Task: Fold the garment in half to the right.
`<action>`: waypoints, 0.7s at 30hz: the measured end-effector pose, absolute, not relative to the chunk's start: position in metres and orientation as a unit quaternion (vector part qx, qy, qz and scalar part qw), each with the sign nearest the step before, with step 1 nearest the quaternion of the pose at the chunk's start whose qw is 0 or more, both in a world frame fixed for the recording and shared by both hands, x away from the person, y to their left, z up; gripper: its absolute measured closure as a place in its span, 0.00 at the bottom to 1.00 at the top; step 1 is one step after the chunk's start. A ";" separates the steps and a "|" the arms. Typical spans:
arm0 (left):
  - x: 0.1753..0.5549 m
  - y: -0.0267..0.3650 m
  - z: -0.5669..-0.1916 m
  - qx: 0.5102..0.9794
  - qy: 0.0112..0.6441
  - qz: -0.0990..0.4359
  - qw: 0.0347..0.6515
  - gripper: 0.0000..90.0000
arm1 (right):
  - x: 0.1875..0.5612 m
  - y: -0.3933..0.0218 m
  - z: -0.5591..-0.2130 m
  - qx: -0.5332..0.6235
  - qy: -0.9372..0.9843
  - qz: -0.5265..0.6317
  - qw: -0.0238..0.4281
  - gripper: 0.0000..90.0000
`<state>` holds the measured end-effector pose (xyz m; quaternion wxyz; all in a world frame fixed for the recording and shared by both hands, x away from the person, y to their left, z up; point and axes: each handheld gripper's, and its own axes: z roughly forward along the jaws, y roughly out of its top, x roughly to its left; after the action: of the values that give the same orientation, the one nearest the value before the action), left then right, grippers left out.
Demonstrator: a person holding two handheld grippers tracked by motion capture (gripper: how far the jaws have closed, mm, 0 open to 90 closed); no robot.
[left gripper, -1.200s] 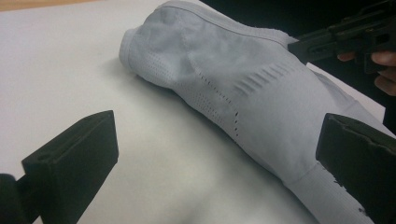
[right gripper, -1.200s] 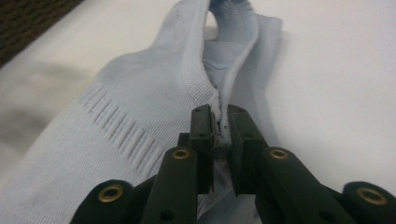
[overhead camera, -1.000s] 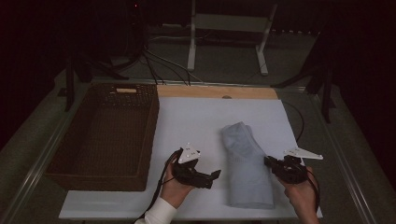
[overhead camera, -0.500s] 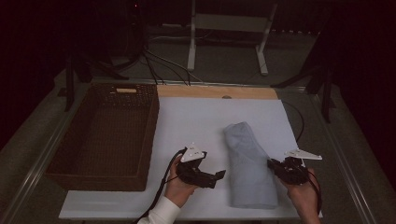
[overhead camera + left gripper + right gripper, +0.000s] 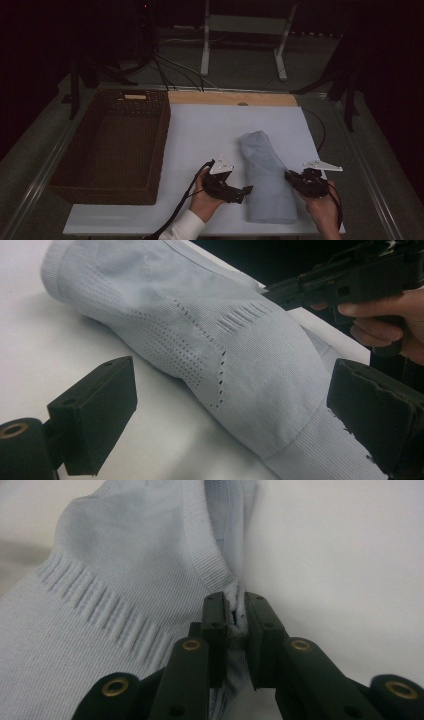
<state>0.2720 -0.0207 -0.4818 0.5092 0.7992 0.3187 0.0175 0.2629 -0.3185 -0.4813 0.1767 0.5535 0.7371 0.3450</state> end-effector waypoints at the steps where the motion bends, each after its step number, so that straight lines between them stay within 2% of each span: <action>1: 0.272 -0.022 -0.482 0.800 0.319 0.017 0.508 0.07 | 0.263 -0.318 -0.481 0.553 0.737 0.345 0.177 0.89; 15: 0.275 -0.047 -0.492 0.815 0.321 0.015 0.483 0.08 | 0.261 -0.318 -0.480 0.550 0.740 0.343 0.179 0.89; 21: 0.276 -0.057 -0.498 0.825 0.324 0.014 0.463 0.15 | 0.261 -0.317 -0.480 0.548 0.741 0.343 0.179 0.88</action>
<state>0.2759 -0.0567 -0.4979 0.4632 0.8248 0.3240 0.0143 0.2607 -0.3174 -0.4799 0.1794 0.5480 0.7415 0.3432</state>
